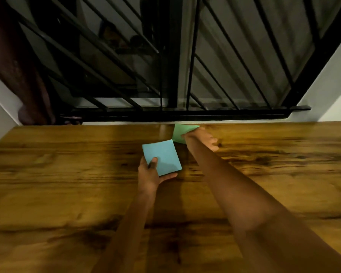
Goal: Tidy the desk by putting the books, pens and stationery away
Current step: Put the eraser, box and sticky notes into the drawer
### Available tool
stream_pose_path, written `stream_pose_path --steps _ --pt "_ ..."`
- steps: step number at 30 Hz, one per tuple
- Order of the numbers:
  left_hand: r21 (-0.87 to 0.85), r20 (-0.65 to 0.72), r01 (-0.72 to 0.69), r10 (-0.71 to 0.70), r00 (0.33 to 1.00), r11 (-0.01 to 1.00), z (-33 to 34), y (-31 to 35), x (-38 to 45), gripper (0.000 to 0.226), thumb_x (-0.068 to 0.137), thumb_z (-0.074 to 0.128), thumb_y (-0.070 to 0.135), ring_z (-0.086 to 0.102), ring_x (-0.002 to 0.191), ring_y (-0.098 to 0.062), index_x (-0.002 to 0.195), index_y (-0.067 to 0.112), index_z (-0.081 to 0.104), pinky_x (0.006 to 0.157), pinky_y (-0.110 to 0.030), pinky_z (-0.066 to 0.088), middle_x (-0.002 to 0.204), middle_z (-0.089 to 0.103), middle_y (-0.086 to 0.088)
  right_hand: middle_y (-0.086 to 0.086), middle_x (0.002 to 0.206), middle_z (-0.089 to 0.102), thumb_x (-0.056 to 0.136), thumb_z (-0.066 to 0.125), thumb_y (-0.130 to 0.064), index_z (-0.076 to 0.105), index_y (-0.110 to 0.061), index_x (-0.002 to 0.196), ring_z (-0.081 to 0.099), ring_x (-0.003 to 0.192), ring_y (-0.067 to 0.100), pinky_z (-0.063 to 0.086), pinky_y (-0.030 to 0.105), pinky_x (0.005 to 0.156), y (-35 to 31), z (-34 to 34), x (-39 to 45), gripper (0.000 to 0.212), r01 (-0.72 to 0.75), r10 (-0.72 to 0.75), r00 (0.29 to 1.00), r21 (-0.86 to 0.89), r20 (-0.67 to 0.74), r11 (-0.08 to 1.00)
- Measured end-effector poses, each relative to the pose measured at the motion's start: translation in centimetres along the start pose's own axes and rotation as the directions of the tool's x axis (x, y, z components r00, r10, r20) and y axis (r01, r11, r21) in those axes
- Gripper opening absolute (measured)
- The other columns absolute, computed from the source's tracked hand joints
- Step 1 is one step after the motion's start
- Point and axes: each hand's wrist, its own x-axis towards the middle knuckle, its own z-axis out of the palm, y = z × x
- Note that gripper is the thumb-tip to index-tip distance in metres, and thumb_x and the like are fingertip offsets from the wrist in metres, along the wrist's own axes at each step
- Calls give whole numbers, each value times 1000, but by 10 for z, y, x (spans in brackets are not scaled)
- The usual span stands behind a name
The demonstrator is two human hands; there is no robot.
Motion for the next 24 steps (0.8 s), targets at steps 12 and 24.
stream_pose_path --steps 12,24 --pt "-61 61 6 -2 998 998 -5 -4 -9 44 99 44 15 48 115 -34 141 17 32 77 -54 56 123 42 -11 2 92 60 88 66 -31 59 -7 94 55 80 17 48 29 67 39 -28 -22 25 -64 -87 984 756 159 652" --pt "-155 109 66 -49 993 986 -14 -20 -83 39 100 42 16 49 117 -40 139 14 36 74 -56 56 126 44 -17 0 85 67 91 61 -13 63 -7 105 58 64 13 44 22 50 132 -97 -106 15 -73 -308 934 941 180 330"
